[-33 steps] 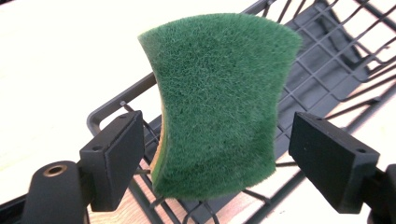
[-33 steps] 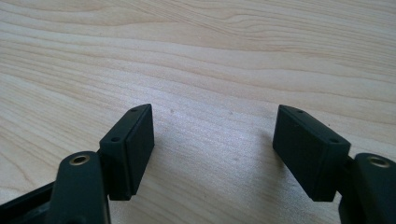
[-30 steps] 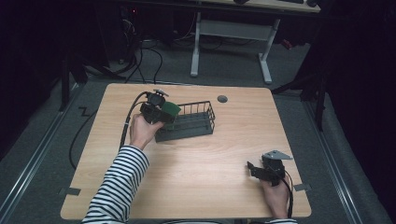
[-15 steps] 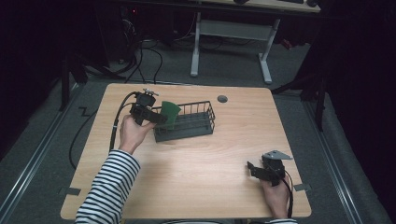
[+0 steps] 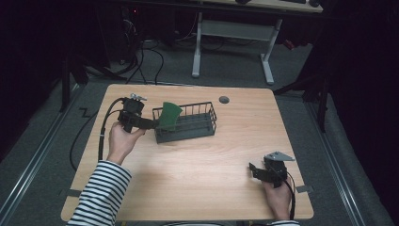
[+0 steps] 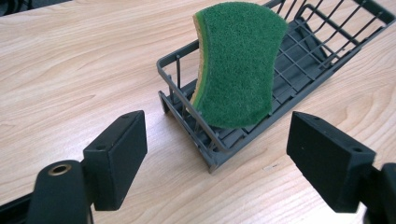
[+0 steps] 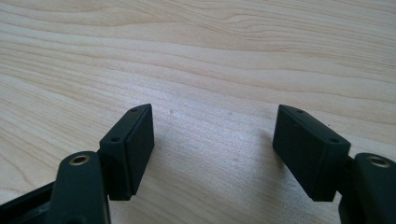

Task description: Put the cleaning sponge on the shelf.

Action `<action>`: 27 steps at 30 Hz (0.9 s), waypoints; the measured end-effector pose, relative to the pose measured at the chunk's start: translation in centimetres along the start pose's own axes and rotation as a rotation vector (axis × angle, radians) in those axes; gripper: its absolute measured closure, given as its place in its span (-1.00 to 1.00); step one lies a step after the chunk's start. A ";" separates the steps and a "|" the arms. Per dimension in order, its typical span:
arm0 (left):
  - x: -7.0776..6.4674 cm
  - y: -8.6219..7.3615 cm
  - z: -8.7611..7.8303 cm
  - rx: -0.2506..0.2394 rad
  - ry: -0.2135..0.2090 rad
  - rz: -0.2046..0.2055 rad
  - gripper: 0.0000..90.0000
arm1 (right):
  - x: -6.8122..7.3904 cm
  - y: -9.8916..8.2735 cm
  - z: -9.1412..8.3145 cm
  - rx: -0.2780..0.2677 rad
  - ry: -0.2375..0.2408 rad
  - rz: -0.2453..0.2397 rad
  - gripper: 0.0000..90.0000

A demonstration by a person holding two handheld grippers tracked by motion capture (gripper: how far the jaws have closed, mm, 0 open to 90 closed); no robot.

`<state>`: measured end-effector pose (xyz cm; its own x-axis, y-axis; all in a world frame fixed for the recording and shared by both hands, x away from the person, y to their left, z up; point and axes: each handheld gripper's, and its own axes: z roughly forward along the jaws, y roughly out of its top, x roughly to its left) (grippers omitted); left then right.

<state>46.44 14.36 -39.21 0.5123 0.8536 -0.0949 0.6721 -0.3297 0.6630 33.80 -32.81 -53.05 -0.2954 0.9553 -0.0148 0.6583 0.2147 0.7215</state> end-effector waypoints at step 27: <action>3.9 -7.1 -5.7 -0.066 0.061 -0.099 -0.53 | 0.0 0.0 0.0 0.000 -0.003 0.002 -0.35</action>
<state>40.60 22.31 -40.11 0.4105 0.9042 -0.1183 0.6800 -0.2171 0.7004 33.82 -32.78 -53.05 -0.2925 0.9562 -0.0154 0.6590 0.2132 0.7213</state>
